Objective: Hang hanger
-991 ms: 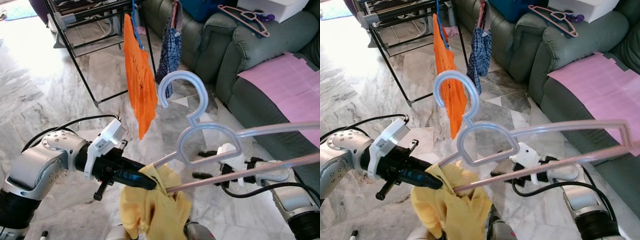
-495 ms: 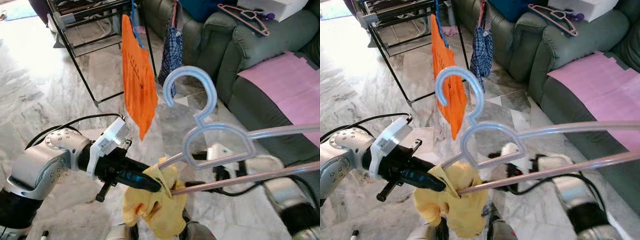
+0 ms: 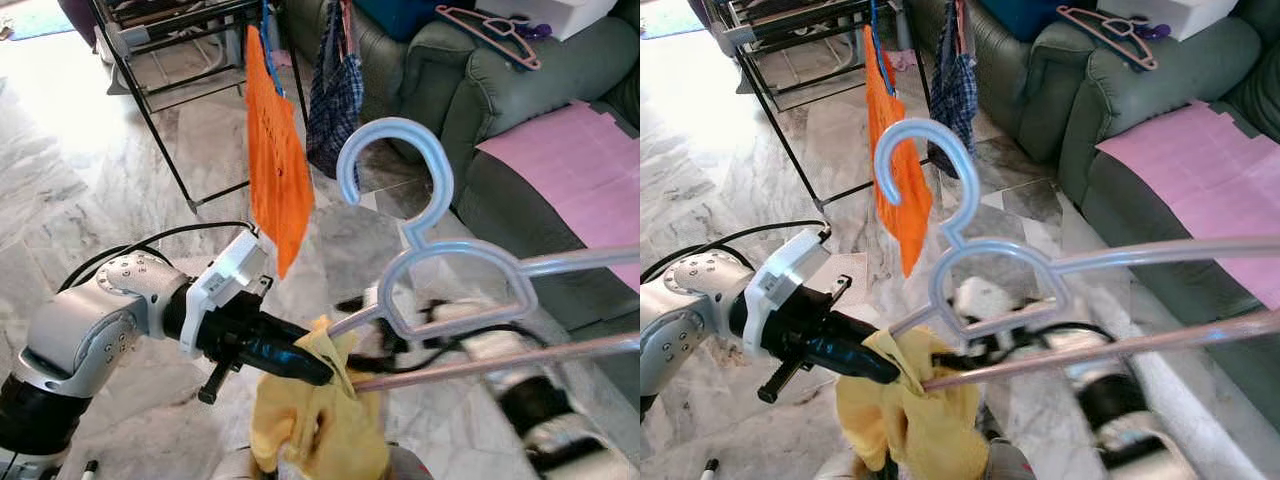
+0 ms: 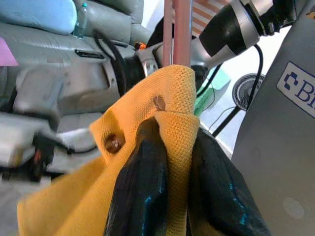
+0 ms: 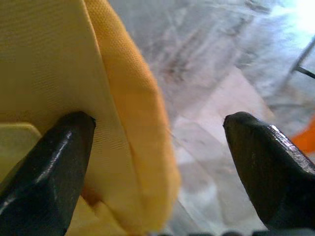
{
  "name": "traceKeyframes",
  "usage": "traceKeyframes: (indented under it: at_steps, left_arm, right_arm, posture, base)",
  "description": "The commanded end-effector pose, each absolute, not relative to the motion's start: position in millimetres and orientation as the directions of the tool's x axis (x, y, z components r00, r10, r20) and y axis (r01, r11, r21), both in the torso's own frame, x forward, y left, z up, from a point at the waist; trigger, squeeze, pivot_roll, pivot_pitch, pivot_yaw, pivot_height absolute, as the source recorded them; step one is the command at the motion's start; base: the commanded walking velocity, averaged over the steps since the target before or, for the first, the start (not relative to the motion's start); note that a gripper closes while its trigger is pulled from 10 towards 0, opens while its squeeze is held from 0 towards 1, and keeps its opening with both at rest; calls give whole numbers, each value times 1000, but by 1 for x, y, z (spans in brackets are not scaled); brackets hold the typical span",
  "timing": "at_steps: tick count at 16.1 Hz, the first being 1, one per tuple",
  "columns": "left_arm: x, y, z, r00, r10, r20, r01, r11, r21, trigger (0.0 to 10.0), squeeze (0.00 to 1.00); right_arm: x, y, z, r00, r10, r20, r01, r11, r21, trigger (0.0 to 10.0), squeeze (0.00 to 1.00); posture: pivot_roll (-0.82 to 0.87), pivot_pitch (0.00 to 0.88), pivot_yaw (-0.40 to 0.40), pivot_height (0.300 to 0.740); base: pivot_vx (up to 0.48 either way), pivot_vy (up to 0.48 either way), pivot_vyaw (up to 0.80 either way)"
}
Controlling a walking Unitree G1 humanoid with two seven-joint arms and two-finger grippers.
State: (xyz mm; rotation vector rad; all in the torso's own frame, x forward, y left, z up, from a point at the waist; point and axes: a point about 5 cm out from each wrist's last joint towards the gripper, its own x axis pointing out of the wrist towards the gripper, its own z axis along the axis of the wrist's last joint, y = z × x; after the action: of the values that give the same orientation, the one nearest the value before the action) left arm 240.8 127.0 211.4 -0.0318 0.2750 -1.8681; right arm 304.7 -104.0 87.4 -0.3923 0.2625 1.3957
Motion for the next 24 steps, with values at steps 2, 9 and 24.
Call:
traceKeyframes:
  at_steps: [2,9,24]
  left_arm:
    - [235,122,218,-351,-931,-101,927,-330,-179,10000,0]
    - [237,121,213,-311,-946,-91,941,-292,-172,10000,0]
    - [256,127,172,-110,-994,-28,963,-99,-250,10000,0]
  right_arm:
    - [299,-91,77,106,909,-403,-994,92,-53,0,0]
    - [291,-93,63,91,912,-399,-995,97,-5,0,0]
    - [300,-141,74,664,735,-140,-746,663,-61,0,0]
  posture:
    - [-46,250,15,740]
    - [-47,248,5,740]
    - [-80,224,-6,740]
  base:
    - [0,0,0]
    - [0,0,0]
    - [0,0,0]
